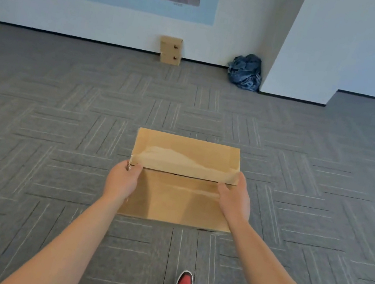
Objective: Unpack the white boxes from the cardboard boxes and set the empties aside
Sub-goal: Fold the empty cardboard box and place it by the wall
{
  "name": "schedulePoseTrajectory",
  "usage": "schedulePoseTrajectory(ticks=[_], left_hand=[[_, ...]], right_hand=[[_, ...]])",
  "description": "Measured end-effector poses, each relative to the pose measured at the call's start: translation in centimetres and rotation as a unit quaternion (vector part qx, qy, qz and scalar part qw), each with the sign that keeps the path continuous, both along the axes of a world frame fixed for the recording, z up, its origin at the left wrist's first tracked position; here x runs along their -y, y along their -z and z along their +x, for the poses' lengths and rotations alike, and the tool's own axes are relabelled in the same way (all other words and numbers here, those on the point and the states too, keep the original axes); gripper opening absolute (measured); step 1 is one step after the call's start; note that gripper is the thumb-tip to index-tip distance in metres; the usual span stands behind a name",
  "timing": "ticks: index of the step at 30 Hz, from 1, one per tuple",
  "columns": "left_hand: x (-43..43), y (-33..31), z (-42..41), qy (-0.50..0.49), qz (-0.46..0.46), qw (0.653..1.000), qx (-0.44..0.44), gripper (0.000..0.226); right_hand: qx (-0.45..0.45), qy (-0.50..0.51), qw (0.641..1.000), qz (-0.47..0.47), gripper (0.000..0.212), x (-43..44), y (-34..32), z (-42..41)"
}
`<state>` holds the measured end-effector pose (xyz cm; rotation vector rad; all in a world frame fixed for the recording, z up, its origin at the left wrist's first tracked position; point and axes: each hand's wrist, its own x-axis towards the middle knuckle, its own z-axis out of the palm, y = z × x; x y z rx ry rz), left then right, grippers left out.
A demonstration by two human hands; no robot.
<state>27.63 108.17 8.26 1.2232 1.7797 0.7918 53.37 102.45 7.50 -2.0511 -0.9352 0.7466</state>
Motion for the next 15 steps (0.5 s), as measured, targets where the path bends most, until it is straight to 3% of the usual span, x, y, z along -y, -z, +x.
schedulePoseTrajectory(ticks=[7,15], left_hand=[[-16.5,-2.0,4.6,-0.021,-0.008,1.0,0.0,0.022],[-34.0,-1.3,1.3,-0.091,-0.002,0.996,-0.004,0.022]], right_hand=[[-0.004,-0.022,1.0,-0.014,0.055,-18.4,-0.8,4.3],[0.015,-0.106,0.994,-0.007,0.045,-39.2,-1.5,1.8]])
